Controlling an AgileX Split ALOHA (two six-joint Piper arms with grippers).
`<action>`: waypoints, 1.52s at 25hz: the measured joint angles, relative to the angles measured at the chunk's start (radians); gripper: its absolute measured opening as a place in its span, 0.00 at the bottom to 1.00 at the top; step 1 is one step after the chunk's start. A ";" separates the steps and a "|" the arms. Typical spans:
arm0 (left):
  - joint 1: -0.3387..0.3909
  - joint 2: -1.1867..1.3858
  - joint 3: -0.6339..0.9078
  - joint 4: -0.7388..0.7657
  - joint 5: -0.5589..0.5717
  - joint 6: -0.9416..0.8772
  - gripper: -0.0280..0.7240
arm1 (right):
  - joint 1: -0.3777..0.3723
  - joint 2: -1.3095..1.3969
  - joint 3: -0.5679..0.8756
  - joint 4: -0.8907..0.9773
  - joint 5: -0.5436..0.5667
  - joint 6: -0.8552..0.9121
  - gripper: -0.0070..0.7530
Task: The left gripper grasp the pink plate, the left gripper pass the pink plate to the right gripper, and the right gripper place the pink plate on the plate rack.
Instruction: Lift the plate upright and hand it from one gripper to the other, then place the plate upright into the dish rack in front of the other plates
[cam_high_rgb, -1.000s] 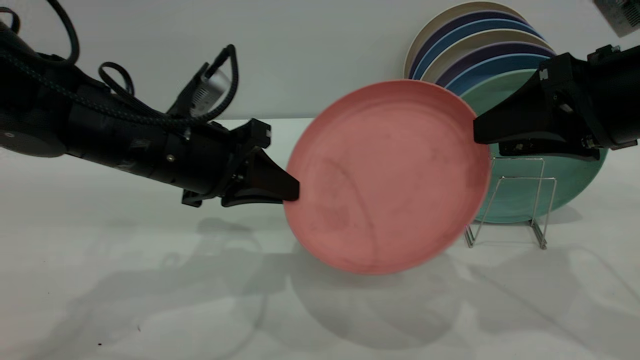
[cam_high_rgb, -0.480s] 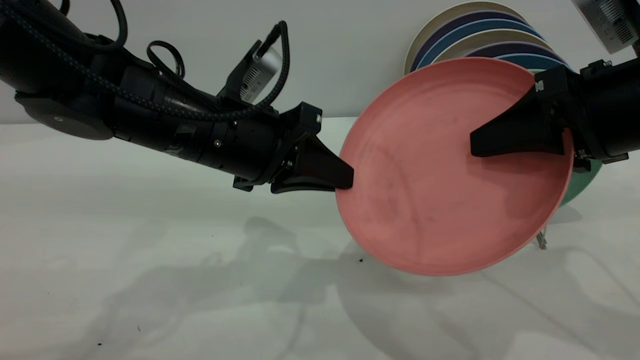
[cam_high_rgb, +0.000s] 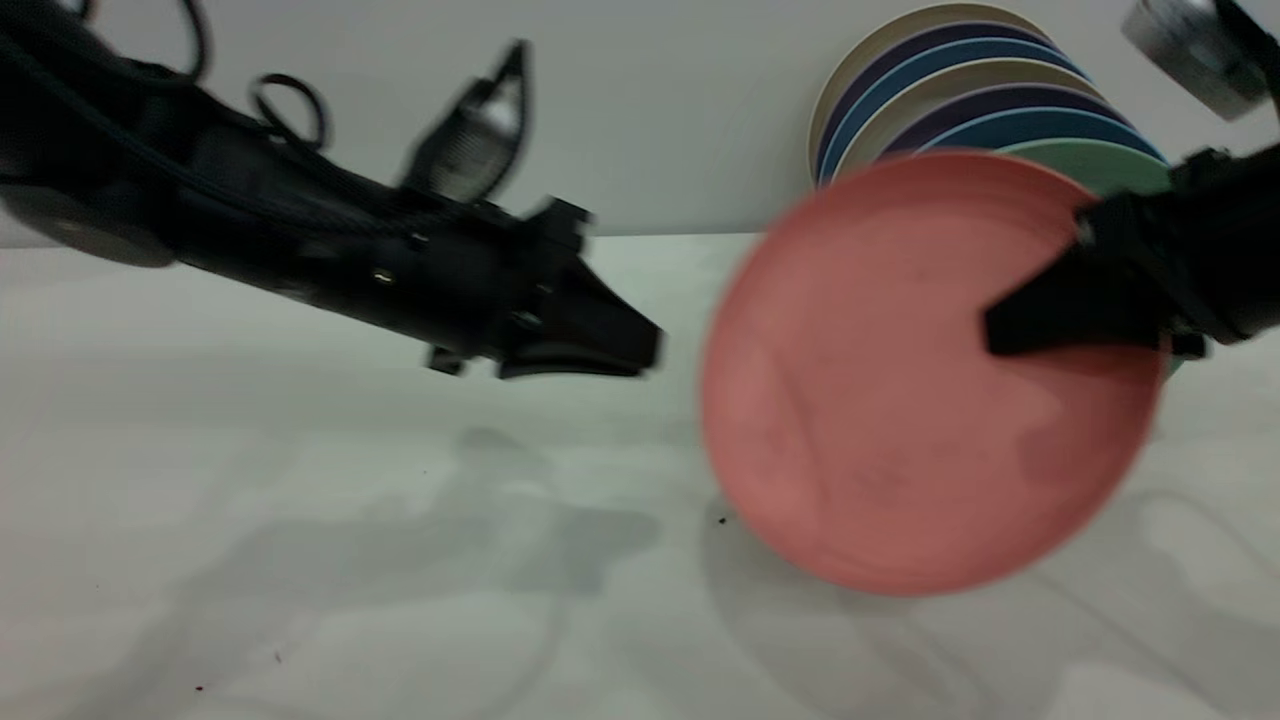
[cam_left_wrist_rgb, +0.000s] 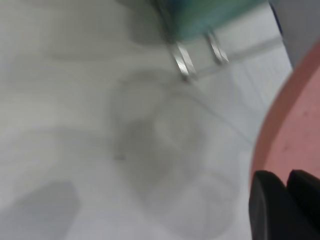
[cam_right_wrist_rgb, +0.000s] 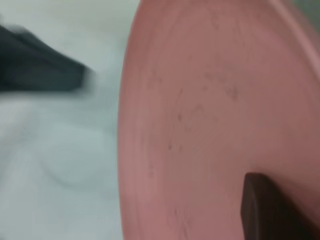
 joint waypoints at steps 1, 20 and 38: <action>0.031 0.000 0.000 0.007 0.003 -0.003 0.20 | -0.009 -0.008 0.000 -0.009 -0.004 -0.018 0.17; 0.221 0.000 0.000 0.238 0.034 -0.110 0.42 | -0.097 -0.143 -0.101 -0.366 0.146 -0.411 0.17; 0.221 0.000 0.000 0.259 0.034 -0.114 0.42 | -0.097 -0.046 -0.468 -0.725 0.149 -0.411 0.17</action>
